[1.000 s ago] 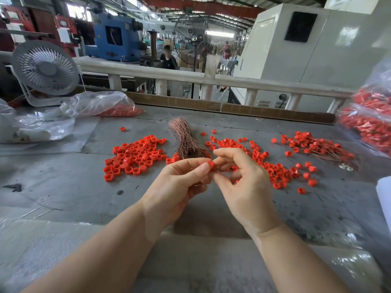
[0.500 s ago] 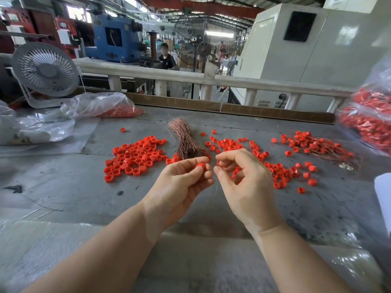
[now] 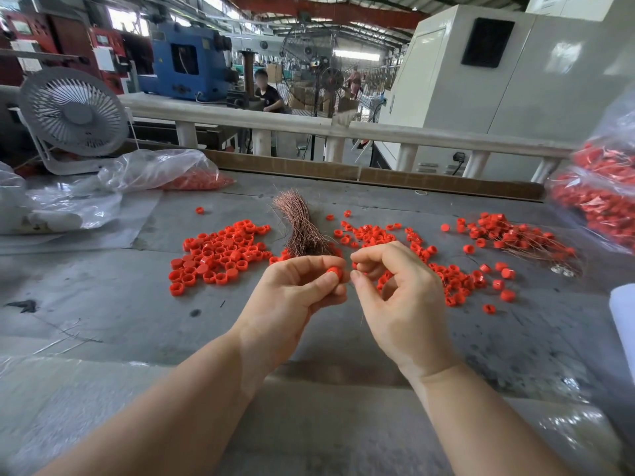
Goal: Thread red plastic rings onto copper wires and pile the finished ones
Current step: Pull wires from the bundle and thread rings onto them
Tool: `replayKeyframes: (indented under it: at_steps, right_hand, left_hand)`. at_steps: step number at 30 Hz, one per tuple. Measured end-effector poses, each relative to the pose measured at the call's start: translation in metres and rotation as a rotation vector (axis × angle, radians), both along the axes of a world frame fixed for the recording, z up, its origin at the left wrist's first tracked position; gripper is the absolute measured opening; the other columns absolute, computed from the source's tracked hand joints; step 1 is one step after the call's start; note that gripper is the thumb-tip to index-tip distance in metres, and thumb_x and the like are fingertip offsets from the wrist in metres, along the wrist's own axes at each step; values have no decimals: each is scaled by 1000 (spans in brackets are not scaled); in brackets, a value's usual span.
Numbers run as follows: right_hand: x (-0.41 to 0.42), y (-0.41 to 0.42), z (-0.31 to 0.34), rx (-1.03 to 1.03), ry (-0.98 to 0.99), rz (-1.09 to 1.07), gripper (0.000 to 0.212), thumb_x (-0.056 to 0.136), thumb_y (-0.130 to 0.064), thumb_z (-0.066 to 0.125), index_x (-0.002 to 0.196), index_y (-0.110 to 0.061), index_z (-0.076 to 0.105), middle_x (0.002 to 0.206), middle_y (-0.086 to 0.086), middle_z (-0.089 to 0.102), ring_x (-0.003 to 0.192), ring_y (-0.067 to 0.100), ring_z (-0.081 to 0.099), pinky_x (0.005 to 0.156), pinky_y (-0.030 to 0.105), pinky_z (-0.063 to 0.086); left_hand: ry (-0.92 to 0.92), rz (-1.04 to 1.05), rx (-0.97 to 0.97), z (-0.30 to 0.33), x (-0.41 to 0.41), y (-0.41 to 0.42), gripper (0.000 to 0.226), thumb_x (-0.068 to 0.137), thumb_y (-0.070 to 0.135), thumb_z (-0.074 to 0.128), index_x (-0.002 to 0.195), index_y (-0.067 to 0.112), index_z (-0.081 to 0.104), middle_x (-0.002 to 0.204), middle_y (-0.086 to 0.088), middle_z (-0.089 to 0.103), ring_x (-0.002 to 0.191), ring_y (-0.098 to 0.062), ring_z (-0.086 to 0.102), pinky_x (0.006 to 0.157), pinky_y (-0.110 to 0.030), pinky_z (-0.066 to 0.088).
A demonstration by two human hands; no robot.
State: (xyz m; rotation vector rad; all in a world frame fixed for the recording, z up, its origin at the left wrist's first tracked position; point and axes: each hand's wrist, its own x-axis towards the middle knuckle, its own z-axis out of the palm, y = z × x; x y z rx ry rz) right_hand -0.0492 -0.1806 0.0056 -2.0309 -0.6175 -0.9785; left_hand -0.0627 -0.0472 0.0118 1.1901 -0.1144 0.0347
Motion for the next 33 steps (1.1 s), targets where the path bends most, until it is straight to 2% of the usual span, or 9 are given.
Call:
replayKeyframes:
  at_steps: [4,8,11,16,21,26,29,33]
  right_hand:
    - [0,0,0,-3,1,3,11,76,-5,62,85,-11,65,76,-4,58,69,10,55,62,17,41]
    - [0,0,1,19,-8,0,10,79,-4,61,85,-10,65,76,-3,59,68,9,54,64,15,41]
    - [0,-1,1,31,-19,-9,10,79,-3,62,85,-10,66,77,-3,60,69,9,55,65,15,42]
    - [1,-1,2,34,-21,-11,10,79,-2,62,85,-10,66,76,-2,60,68,10,55,64,17,43]
    - [0,-1,3,35,-14,-9,10,79,-2,61,84,-9,66,76,-2,60,69,11,55,64,21,45]
    - [0,0,4,26,-9,-12,10,79,-2,61,83,-9,66,75,-2,59,68,10,55,64,20,43]
    - [0,0,3,26,-1,-14,10,79,-3,60,83,-9,66,75,-3,59,68,9,54,64,19,42]
    - [0,0,3,21,-2,-14,10,79,-4,60,83,-10,66,76,-4,58,68,8,54,64,15,40]
  left_hand:
    - [2,28,-21,-1,2,0,18,84,-10,50,85,2,64,64,-2,67,54,-8,60,59,-19,54]
    - [88,-100,-280,1,4,2,18,70,3,57,85,1,68,72,-7,70,60,-10,65,62,-21,57]
    - [116,-170,-341,1,5,5,20,70,6,58,81,5,75,79,-8,71,66,-11,67,64,-23,57]
    - [127,-194,-380,3,5,6,22,71,5,57,82,7,76,80,-7,71,66,-10,66,64,-22,56]
    - [155,-199,-384,7,1,5,22,71,4,54,72,9,76,71,-4,67,59,-8,64,63,-21,57]
    - [157,-148,-366,7,1,4,29,85,-5,46,74,5,70,67,-5,64,54,-7,59,62,-21,56]
    - [116,-123,-314,4,3,4,36,86,-7,44,68,7,72,66,-5,63,53,-7,57,60,-20,56]
    - [93,-108,-258,2,5,4,23,76,-3,53,69,8,72,67,-5,65,54,-7,59,59,-20,55]
